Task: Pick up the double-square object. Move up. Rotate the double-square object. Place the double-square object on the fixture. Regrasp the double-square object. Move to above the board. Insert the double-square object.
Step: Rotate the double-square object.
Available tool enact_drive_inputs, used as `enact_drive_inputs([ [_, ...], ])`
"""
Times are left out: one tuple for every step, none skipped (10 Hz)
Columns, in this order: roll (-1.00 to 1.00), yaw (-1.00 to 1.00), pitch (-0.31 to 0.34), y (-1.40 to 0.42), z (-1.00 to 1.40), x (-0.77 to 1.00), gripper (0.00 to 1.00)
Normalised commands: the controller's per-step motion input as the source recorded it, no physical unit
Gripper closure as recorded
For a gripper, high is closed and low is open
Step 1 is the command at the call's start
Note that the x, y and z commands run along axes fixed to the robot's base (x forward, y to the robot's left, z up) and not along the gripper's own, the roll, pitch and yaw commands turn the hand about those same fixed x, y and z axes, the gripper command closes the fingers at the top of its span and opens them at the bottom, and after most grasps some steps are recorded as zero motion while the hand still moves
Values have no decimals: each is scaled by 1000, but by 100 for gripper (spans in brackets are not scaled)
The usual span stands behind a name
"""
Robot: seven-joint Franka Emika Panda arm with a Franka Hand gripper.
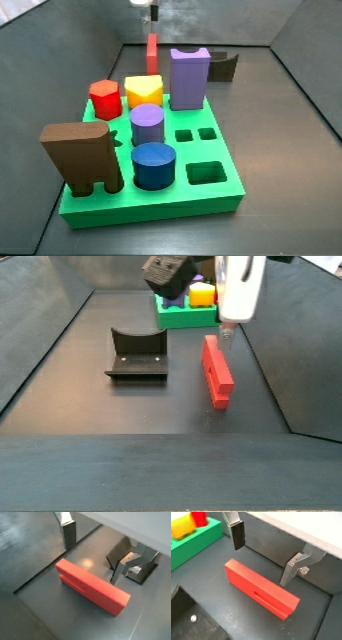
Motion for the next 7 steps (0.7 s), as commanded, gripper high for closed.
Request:
enact_drive_inputs([
  [-1,1000,-5,4,-35,37,0],
  [-2,1000,-6,4,-35,37,0],
  [-2,1000,-6,4,-35,37,0],
  [-2,1000,-6,4,-35,37,0],
  [-2,1000,-6,4,-35,37,0],
  [-2,1000,-7,4,-35,37,0],
  [-2,1000,-7,4,-35,37,0],
])
